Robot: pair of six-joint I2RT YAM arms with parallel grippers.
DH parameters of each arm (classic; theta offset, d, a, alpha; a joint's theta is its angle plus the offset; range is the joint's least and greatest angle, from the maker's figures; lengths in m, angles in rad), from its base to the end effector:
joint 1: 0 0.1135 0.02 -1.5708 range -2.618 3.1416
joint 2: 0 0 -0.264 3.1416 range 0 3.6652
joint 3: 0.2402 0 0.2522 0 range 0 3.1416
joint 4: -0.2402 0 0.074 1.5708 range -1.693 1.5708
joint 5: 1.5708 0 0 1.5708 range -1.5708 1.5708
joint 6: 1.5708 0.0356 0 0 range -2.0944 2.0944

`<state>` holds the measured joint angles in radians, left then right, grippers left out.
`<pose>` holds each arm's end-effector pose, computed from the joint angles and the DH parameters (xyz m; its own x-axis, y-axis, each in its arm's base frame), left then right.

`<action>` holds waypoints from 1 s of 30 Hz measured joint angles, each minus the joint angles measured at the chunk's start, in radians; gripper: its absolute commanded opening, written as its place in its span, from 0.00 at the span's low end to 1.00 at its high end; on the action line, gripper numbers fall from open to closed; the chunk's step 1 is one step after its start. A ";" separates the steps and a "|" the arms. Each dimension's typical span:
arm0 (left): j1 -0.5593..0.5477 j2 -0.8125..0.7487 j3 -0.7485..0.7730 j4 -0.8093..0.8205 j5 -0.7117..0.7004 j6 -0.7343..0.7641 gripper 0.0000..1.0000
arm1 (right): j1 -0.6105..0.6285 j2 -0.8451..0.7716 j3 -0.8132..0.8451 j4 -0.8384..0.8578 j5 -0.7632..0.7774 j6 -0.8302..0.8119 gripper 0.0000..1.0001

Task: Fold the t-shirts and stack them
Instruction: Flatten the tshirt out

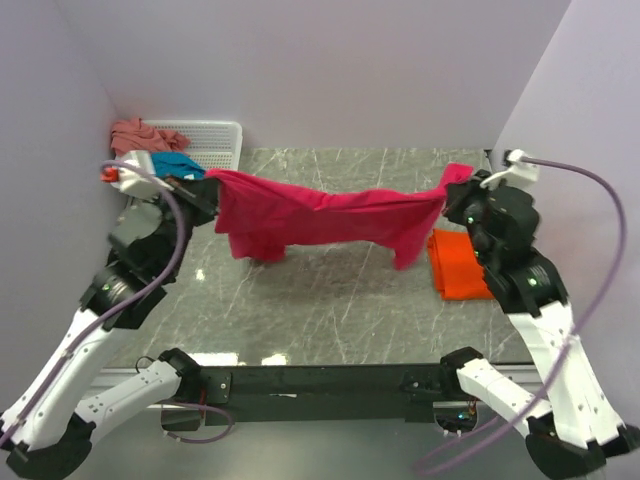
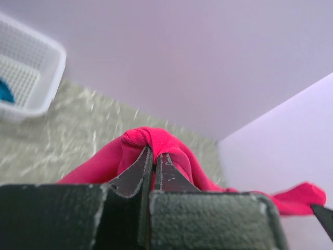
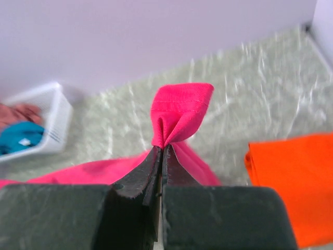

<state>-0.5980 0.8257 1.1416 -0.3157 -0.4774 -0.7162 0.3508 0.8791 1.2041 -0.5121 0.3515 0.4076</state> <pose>0.1421 -0.0770 0.4407 -0.0789 -0.6518 -0.7543 0.0909 0.7488 -0.6566 0.1640 0.0470 0.4319 -0.1623 0.3369 -0.9274 0.0647 0.9415 0.3307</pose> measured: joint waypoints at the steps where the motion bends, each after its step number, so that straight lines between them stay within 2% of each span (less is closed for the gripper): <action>1: 0.000 -0.014 0.020 0.005 -0.007 0.010 0.01 | 0.000 -0.024 0.023 -0.009 -0.001 -0.010 0.00; 9: 0.000 -0.027 0.149 0.060 -0.028 0.093 0.01 | 0.000 -0.117 0.139 -0.025 -0.022 -0.071 0.00; 13: 0.001 0.038 0.181 0.067 -0.071 0.130 0.01 | 0.000 -0.105 0.145 -0.020 -0.011 -0.100 0.00; 15: 0.020 0.128 0.229 0.060 -0.080 0.146 0.01 | -0.006 -0.057 0.154 -0.018 -0.002 -0.115 0.00; 18: 0.111 0.299 0.336 0.049 -0.015 0.159 0.01 | -0.049 0.055 0.184 -0.006 -0.015 -0.135 0.00; 21: 0.248 0.515 0.477 0.018 0.122 0.172 0.01 | -0.134 0.187 0.254 0.010 -0.085 -0.145 0.00; 25: 0.369 0.838 0.833 -0.083 0.290 0.207 0.01 | -0.226 0.390 0.409 0.016 -0.182 -0.158 0.00; 28: 0.385 0.979 1.059 -0.127 0.362 0.246 0.00 | -0.242 0.483 0.534 0.014 -0.217 -0.172 0.00; 30: 0.385 1.003 1.138 -0.140 0.399 0.273 0.00 | -0.245 0.494 0.581 0.014 -0.237 -0.179 0.00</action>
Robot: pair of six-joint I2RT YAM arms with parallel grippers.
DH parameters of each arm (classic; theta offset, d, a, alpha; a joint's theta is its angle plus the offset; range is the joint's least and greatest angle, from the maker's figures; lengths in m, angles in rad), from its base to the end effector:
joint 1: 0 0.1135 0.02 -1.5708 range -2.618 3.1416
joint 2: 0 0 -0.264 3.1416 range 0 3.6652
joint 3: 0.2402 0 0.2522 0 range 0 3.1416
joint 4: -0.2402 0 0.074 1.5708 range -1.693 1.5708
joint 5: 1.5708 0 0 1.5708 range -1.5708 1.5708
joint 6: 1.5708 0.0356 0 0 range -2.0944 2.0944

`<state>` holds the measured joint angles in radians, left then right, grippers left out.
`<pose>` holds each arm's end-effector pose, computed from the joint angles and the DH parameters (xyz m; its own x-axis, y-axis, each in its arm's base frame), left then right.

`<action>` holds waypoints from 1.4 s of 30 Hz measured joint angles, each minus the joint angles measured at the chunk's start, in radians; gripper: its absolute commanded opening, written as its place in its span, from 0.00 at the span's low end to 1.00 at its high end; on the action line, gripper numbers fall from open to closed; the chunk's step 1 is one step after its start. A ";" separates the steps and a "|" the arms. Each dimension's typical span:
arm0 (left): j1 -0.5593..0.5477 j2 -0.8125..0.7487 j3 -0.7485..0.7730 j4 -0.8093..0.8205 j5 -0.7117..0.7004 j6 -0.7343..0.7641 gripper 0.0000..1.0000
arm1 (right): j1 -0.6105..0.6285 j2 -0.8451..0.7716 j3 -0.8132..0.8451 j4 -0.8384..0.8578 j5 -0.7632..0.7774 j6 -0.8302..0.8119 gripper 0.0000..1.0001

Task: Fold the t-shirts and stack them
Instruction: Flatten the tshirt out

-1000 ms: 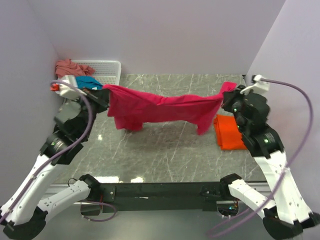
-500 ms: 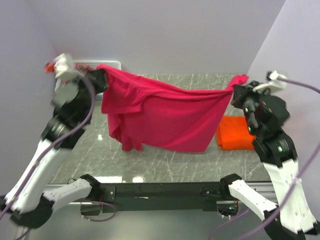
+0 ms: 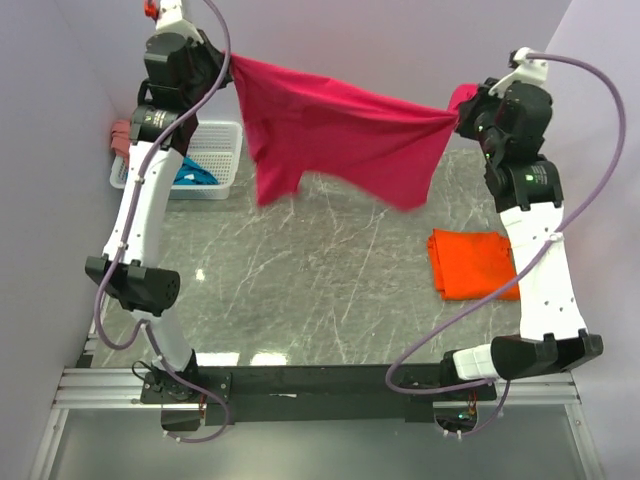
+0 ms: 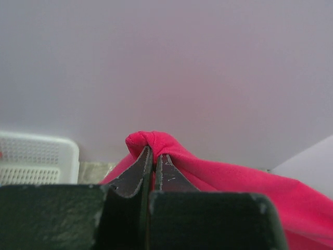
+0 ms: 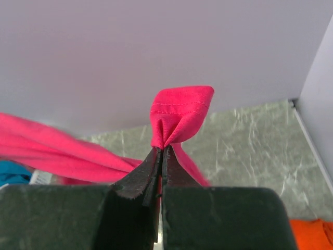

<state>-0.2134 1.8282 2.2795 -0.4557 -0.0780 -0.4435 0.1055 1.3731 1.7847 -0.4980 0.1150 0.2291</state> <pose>0.3827 -0.0801 0.5291 -0.0618 -0.4243 -0.9034 0.1201 0.8954 -0.4288 0.2765 0.0252 0.5159 -0.0815 0.2182 -0.9725 0.0283 0.9758 0.2166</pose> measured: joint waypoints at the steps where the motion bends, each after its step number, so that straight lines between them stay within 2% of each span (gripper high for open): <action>1: 0.000 -0.004 0.014 -0.002 0.012 0.010 0.00 | -0.002 -0.003 0.013 0.000 -0.005 -0.002 0.00; 3: -0.001 -0.045 0.009 0.005 0.034 0.026 0.00 | -0.007 -0.032 0.013 0.013 -0.015 -0.003 0.00; 6: 0.003 -0.173 -0.127 0.026 0.056 0.043 0.00 | -0.017 -0.110 -0.065 0.031 -0.031 -0.002 0.00; 10: 0.003 -0.377 -0.419 -0.009 0.040 0.014 0.00 | -0.024 -0.241 -0.278 0.038 -0.040 0.017 0.00; 12: 0.003 -0.472 -0.620 -0.029 0.033 -0.045 0.00 | -0.025 -0.302 -0.413 0.032 -0.053 0.037 0.00; 15: 0.003 -0.535 -0.882 -0.108 0.009 -0.152 0.00 | -0.025 -0.377 -0.661 0.022 -0.084 0.072 0.02; 16: 0.003 -0.535 -0.977 -0.119 0.003 -0.191 0.06 | -0.026 -0.394 -0.746 0.024 -0.103 0.089 0.03; 17: 0.003 -0.527 -1.067 -0.141 0.002 -0.223 0.32 | -0.026 -0.402 -0.822 0.012 -0.124 0.101 0.06; 19: 0.003 -0.513 -1.233 -0.188 -0.002 -0.261 0.73 | -0.026 -0.393 -0.953 -0.025 -0.151 0.132 0.28; 20: 0.003 -0.510 -1.299 -0.225 -0.003 -0.278 0.99 | -0.026 -0.376 -0.999 -0.054 -0.151 0.145 0.41; 21: 0.003 -0.510 -1.350 -0.260 -0.005 -0.296 0.99 | -0.026 -0.363 -1.027 -0.075 -0.150 0.155 0.57; 26: 0.004 -0.587 -1.405 -0.335 -0.008 -0.345 0.99 | -0.026 -0.347 -1.085 -0.125 -0.167 0.177 0.84; 30: 0.004 -0.671 -1.405 -0.333 -0.005 -0.360 0.99 | -0.026 -0.390 -1.084 -0.104 -0.198 0.178 0.86; 34: 0.004 -0.682 -1.424 -0.304 0.018 -0.365 0.99 | -0.026 -0.397 -1.083 -0.077 -0.227 0.174 0.87; 38: 0.004 -0.620 -1.418 -0.238 0.052 -0.365 0.99 | -0.025 -0.362 -1.062 -0.050 -0.250 0.171 0.87; 42: 0.004 -0.471 -1.335 -0.158 0.084 -0.363 0.99 | -0.011 -0.272 -0.996 -0.010 -0.254 0.171 0.87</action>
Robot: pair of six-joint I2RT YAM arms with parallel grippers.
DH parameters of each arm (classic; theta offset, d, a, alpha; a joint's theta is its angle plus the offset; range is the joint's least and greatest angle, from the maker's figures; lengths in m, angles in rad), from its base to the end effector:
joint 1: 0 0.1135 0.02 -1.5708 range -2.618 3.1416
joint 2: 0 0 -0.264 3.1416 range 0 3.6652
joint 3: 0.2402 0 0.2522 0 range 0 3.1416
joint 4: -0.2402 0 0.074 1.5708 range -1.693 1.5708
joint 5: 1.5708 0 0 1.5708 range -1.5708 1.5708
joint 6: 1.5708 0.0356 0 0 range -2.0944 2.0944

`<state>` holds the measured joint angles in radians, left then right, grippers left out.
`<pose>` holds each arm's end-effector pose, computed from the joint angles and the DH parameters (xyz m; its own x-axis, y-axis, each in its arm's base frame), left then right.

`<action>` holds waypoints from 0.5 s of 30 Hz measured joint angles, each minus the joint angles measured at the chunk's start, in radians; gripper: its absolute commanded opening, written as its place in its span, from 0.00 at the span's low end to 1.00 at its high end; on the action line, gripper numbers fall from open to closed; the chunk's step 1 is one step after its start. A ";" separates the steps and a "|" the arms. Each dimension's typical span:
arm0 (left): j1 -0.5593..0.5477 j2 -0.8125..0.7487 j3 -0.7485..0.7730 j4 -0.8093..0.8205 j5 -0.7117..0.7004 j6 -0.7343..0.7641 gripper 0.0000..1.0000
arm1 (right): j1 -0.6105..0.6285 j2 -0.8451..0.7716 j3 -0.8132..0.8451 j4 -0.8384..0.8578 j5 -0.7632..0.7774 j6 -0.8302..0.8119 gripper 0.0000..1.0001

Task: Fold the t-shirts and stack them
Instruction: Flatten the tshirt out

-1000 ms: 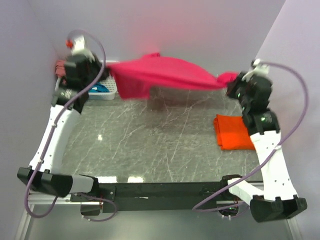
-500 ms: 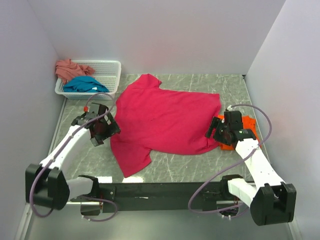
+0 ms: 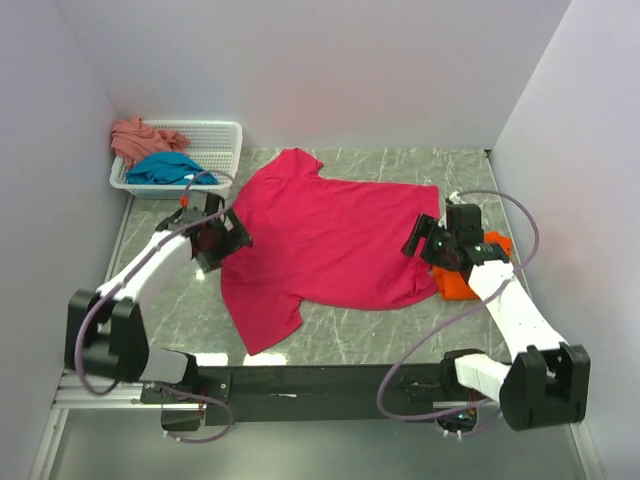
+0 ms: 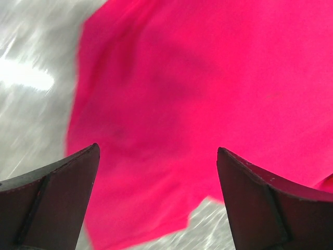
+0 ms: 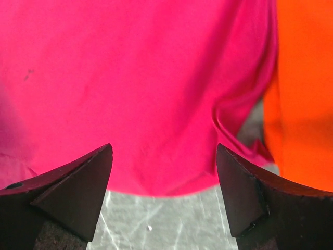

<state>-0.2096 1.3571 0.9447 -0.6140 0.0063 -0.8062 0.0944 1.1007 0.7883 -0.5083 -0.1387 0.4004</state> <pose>0.2633 -0.0562 0.2345 -0.7317 -0.5821 -0.3546 -0.4576 0.8051 -0.3775 0.2250 0.0262 0.2507 -0.7437 0.3174 -0.5884 0.1115 0.9267 0.3589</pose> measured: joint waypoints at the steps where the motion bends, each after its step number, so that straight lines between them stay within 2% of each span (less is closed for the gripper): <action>1: 0.000 0.043 0.030 0.023 0.005 0.000 0.99 | 0.006 0.025 0.015 0.011 0.001 0.001 0.87; 8: 0.000 0.254 0.153 0.161 0.035 0.006 0.99 | 0.048 0.188 0.052 0.061 0.008 0.013 0.87; 15: 0.000 0.458 0.270 0.193 0.024 0.022 0.99 | 0.099 0.412 0.179 0.062 0.028 0.015 0.87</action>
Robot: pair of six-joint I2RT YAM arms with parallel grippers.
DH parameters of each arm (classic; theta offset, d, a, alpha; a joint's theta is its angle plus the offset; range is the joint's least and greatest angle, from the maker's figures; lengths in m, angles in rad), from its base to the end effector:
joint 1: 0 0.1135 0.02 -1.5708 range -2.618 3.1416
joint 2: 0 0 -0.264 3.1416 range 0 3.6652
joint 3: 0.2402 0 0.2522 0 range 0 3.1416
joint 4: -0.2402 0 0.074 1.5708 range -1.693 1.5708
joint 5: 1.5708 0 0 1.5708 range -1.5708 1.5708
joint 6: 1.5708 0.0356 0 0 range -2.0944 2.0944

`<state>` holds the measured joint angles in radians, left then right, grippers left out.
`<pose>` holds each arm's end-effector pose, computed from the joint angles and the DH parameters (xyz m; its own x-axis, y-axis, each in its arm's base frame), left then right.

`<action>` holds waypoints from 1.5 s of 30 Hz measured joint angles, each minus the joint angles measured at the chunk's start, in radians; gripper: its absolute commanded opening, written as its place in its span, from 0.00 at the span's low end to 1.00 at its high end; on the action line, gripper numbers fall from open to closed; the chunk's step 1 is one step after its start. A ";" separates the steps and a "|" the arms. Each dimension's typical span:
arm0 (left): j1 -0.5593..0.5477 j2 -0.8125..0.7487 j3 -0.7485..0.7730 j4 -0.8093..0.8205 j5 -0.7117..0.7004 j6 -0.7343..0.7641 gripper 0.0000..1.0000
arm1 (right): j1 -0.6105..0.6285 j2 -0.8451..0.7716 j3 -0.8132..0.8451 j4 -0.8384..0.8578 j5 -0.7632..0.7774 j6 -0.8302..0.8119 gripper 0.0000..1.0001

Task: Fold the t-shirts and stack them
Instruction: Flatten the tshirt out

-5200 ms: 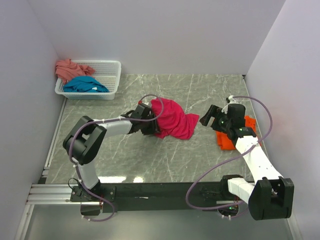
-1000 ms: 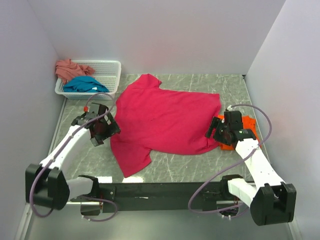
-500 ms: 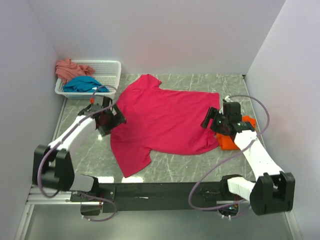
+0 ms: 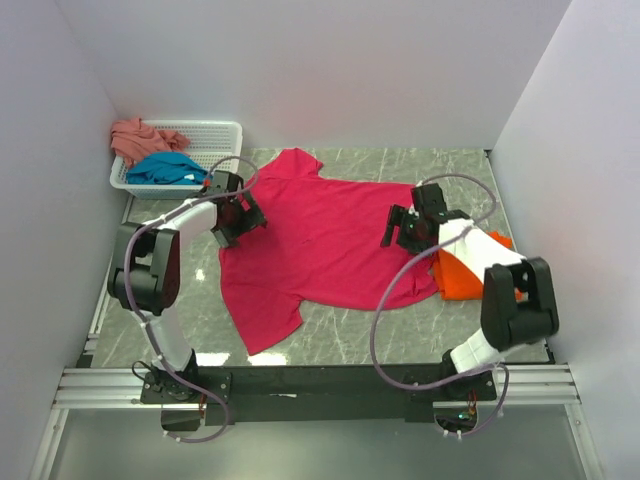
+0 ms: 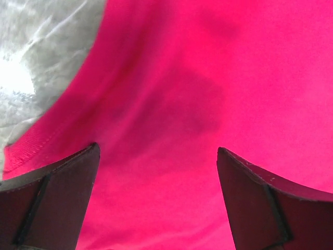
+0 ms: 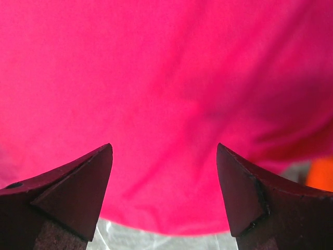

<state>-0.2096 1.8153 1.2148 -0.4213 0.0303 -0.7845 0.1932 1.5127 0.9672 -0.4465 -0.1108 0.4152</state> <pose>0.3686 -0.0795 0.1873 -0.7484 -0.5627 -0.3511 -0.4313 0.8150 -0.3870 0.2986 0.0624 0.2097 -0.8527 0.2417 -0.4632 0.1025 0.9467 0.3053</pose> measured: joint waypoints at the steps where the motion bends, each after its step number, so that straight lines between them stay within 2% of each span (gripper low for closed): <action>1: 0.001 0.012 0.000 -0.003 -0.004 0.003 0.99 | 0.002 0.026 0.018 0.002 0.002 0.000 0.87; 8: 0.024 0.001 -0.045 -0.019 -0.087 -0.009 0.99 | 0.033 0.196 0.132 0.002 0.021 0.000 0.86; 16: 0.082 -0.132 -0.195 -0.127 -0.224 -0.072 0.99 | 0.052 0.207 0.190 -0.018 0.046 -0.001 0.86; 24: 0.082 -0.177 -0.181 -0.138 -0.190 -0.057 0.99 | 0.050 0.323 0.385 -0.032 0.066 -0.007 0.87; 35: -0.019 -0.186 0.004 -0.126 -0.179 -0.016 0.99 | -0.019 0.671 0.787 -0.130 0.047 -0.059 0.87; 45: -0.038 0.152 0.380 -0.098 -0.159 0.051 0.99 | -0.052 0.811 0.981 -0.279 0.053 -0.074 0.87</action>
<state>-0.2474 1.9675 1.5951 -0.5194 -0.1291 -0.7334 0.1410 2.3234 1.9484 -0.7258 -0.0582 0.3408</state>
